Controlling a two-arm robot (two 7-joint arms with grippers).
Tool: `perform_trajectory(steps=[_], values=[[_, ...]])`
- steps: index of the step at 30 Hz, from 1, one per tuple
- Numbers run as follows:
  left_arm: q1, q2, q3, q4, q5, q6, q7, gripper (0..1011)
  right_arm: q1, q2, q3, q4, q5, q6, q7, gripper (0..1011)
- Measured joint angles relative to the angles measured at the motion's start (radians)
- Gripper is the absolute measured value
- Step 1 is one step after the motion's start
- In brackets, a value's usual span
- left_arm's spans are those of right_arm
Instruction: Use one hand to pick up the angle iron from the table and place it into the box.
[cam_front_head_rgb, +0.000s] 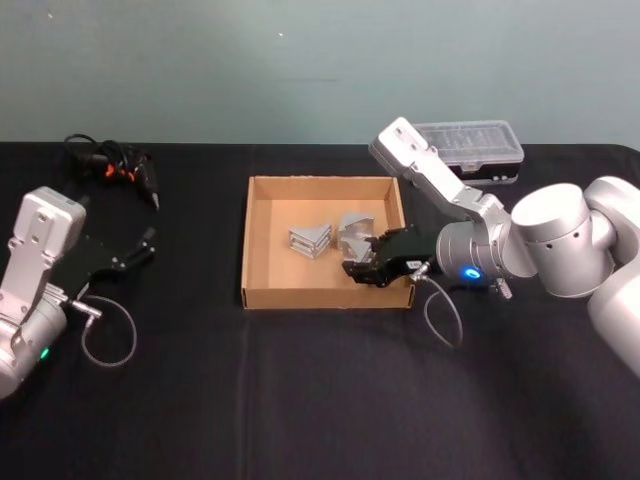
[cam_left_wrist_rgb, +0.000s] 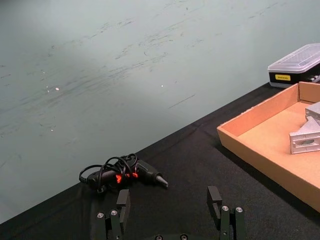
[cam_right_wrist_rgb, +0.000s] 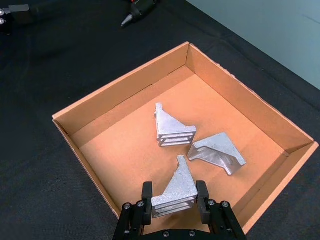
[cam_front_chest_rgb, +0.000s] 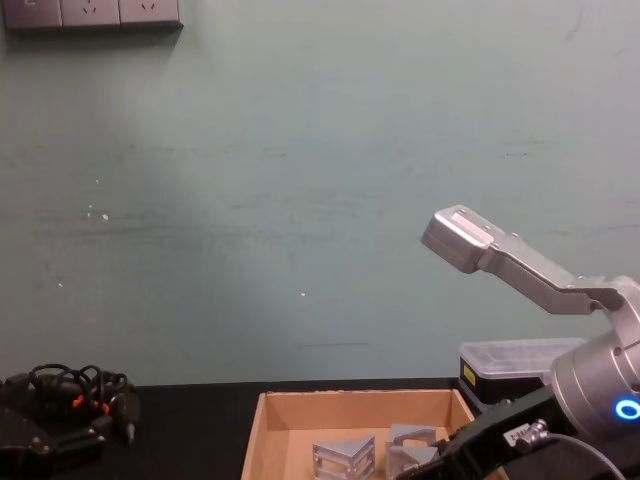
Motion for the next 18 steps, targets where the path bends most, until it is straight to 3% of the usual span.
perform_trajectory(steps=[8,11,14,18], values=[[0.0,0.0,0.0,0.0,0.0,0.0,0.0,1011,0.0,0.001,-0.001,-0.001,0.001,-0.001,0.001,530],[0.0,0.0,0.0,0.0,0.0,0.0,0.0,1011,0.0,0.001,-0.002,-0.002,0.002,-0.001,0.001,592],[0.0,0.0,0.0,0.0,0.0,0.0,0.0,1011,0.0,0.001,-0.002,-0.003,0.002,-0.002,0.001,728],[0.0,0.0,0.0,0.0,0.0,0.0,0.0,1011,0.0,0.001,-0.003,-0.003,0.002,-0.002,0.001,807]])
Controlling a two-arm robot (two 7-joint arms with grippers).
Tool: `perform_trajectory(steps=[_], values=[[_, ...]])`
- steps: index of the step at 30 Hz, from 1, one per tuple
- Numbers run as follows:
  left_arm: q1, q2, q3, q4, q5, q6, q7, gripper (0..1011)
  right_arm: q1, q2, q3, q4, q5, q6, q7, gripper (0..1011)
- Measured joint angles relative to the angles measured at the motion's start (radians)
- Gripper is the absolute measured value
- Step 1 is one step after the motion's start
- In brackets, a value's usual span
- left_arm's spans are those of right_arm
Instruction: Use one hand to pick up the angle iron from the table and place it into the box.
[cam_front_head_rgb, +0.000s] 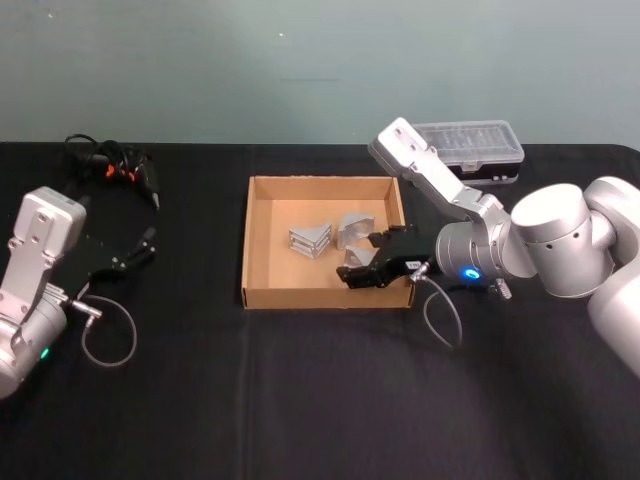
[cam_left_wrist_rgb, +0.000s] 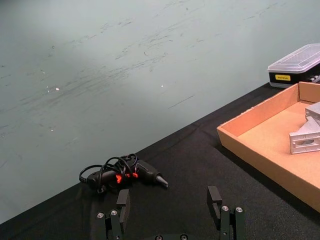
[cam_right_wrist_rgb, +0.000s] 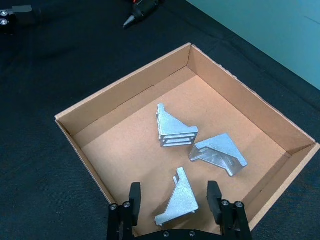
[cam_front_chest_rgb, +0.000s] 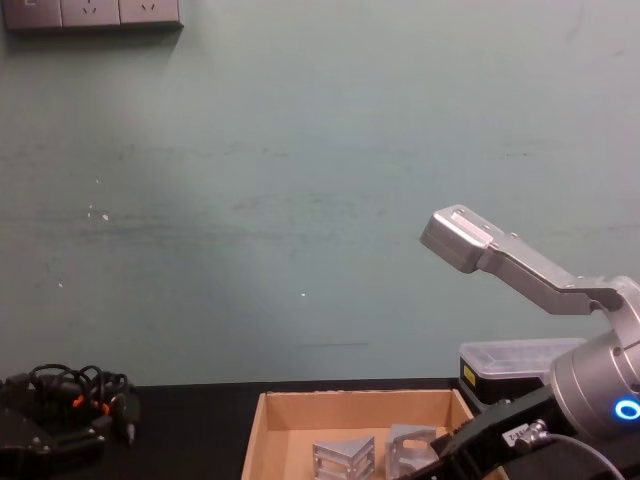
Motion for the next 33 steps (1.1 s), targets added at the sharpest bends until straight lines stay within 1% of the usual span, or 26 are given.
perform_trajectory(steps=[1,3,4,8,10,13,16,19,23,26,27,31,32,33], values=[[0.0,0.0,0.0,0.0,0.0,0.0,0.0,1011,0.0,0.0,0.0,0.0,0.0,0.0,0.0,856],[0.0,0.0,0.0,0.0,0.0,0.0,0.0,1011,0.0,0.0,0.0,0.0,0.0,0.0,0.0,896],[0.0,0.0,0.0,0.0,0.0,0.0,0.0,1011,0.0,0.0,-0.001,-0.001,0.001,-0.001,0.0,944],[0.0,0.0,0.0,0.0,0.0,0.0,0.0,1011,0.0,0.001,-0.001,-0.001,0.001,-0.001,0.0,1004],[0.0,0.0,0.0,0.0,0.0,0.0,0.0,1011,0.0,0.001,-0.001,-0.001,0.001,-0.001,0.0,1004],[0.0,0.0,0.0,0.0,0.0,0.0,0.0,1011,-0.023,0.003,0.024,-0.024,0.001,-0.027,-0.013,1004],[0.0,0.0,0.0,0.0,0.0,0.0,0.0,1011,-0.037,0.005,0.039,-0.038,0.001,-0.04,-0.021,1004],[0.0,0.0,0.0,0.0,0.0,0.0,0.0,1011,-0.062,0.009,0.062,-0.063,0.001,-0.052,-0.03,1004],[0.0,0.0,0.0,0.0,0.0,0.0,0.0,1011,-0.087,0.015,0.081,-0.091,0.004,-0.063,-0.039,1004],[0.0,0.0,0.0,0.0,0.0,0.0,0.0,1011,-0.126,0.027,0.108,-0.138,0.015,-0.081,-0.052,1004],[0.0,0.0,0.0,0.0,0.0,0.0,0.0,1011,-0.126,0.027,0.108,-0.138,0.015,-0.081,-0.052,1004],[0.0,0.0,0.0,0.0,0.0,0.0,0.0,1011,-0.187,0.044,0.148,-0.212,0.034,-0.11,-0.076,1004],[0.0,0.0,0.0,0.0,0.0,0.0,0.0,1011,-0.213,0.053,0.163,-0.242,0.042,-0.123,-0.084,1004],[0.0,0.0,0.0,0.0,0.0,0.0,0.0,1011,-0.213,0.053,0.163,-0.242,0.042,-0.123,-0.084,1004]])
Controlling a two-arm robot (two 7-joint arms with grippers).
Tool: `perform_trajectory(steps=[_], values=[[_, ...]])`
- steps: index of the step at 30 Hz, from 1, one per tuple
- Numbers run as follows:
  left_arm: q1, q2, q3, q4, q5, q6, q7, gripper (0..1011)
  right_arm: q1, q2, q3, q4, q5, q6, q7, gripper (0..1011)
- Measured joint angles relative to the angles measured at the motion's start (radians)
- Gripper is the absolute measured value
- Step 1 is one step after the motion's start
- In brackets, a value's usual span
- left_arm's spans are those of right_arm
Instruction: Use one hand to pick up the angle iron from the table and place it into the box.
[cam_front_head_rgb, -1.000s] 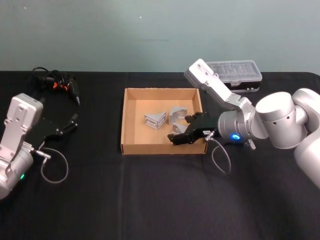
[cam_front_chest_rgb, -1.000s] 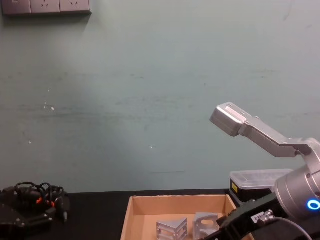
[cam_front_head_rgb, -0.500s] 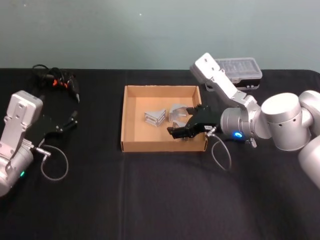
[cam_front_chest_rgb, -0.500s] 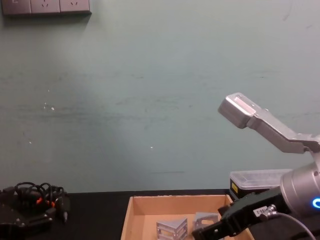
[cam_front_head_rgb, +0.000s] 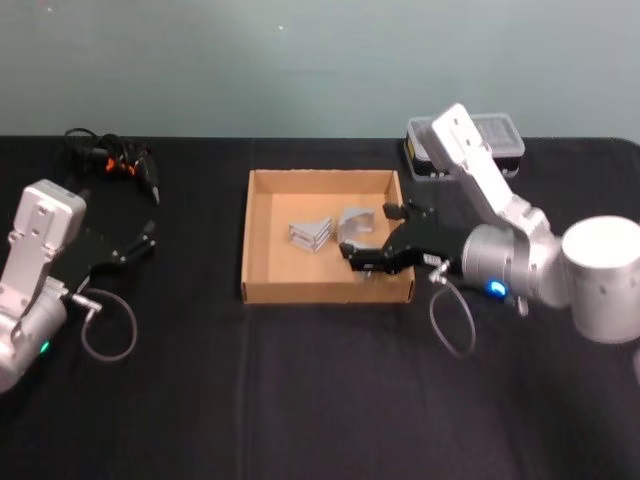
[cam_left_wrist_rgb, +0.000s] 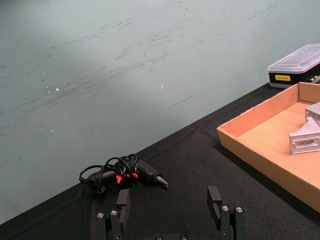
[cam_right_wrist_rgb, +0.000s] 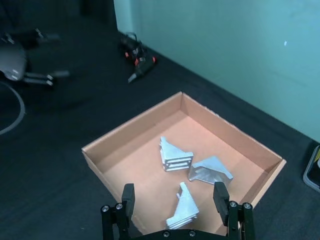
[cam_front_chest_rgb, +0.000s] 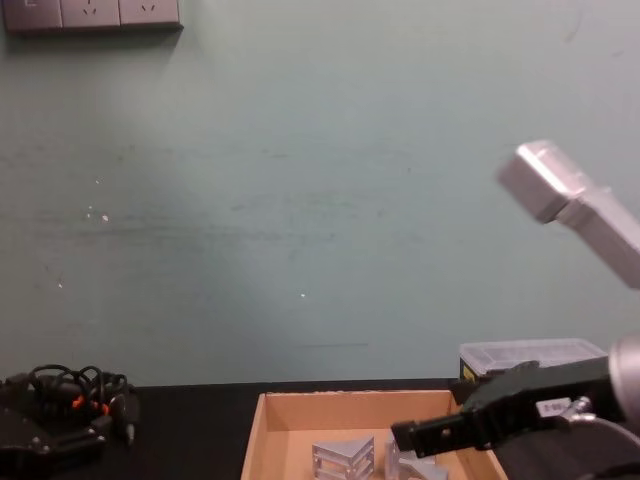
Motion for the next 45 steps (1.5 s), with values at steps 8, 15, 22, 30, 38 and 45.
perform_trajectory(steps=[8,15,22,30,38,45], values=[[0.0,0.0,0.0,0.0,0.0,0.0,0.0,1012,-0.164,0.057,0.076,-0.17,0.029,-0.108,-0.047,1004],[0.0,0.0,0.0,0.0,0.0,0.0,0.0,1011,-0.305,0.073,0.137,-0.253,0.022,-0.211,-0.119,1004],[0.0,0.0,0.0,0.0,0.0,0.0,0.0,1011,-0.349,0.04,0.147,-0.244,-0.041,-0.285,-0.18,1004],[0.0,0.0,0.0,0.0,0.0,0.0,0.0,1011,-0.349,0.042,0.146,-0.245,-0.04,-0.285,-0.18,1004],[0.0,0.0,0.0,0.0,0.0,0.0,0.0,1011,-0.349,0.045,0.147,-0.248,-0.036,-0.28,-0.177,1004],[0.0,0.0,0.0,0.0,0.0,0.0,0.0,1011,-0.348,0.046,0.147,-0.249,-0.034,-0.279,-0.176,1004]])
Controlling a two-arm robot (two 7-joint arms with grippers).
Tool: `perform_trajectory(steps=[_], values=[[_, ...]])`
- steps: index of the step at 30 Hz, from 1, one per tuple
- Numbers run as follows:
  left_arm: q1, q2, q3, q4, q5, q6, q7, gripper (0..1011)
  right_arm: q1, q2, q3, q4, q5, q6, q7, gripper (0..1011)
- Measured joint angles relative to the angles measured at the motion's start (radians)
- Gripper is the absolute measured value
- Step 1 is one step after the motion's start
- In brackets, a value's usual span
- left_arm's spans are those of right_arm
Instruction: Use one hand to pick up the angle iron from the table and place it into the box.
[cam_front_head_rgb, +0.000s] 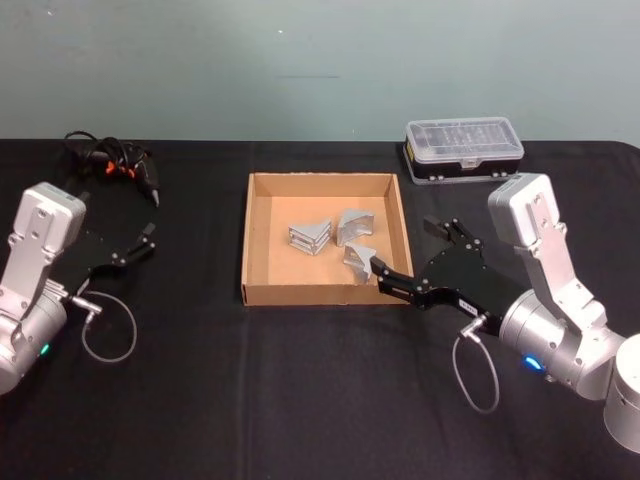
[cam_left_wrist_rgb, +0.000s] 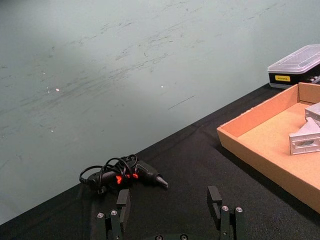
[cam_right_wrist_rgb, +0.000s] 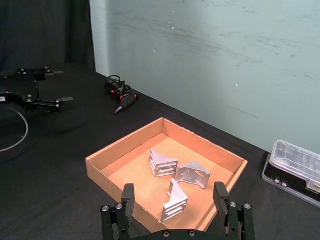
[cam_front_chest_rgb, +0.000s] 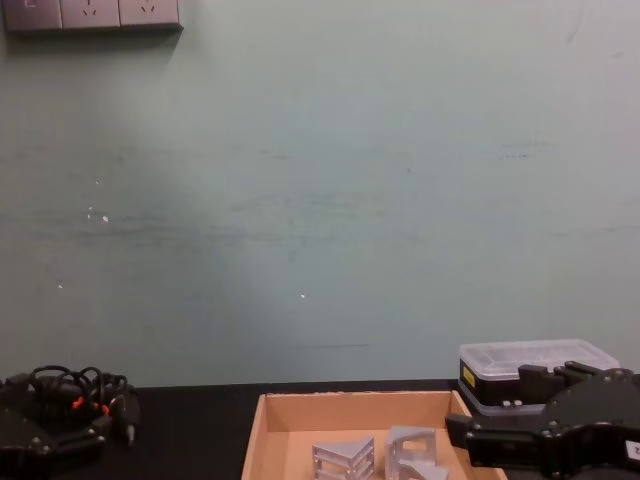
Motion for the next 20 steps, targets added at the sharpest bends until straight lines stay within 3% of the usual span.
perform_trajectory(steps=[20], values=[[0.0,0.0,0.0,0.0,0.0,0.0,0.0,1011,0.0,0.002,0.0,-0.002,0.002,0.002,0.002,1004]])
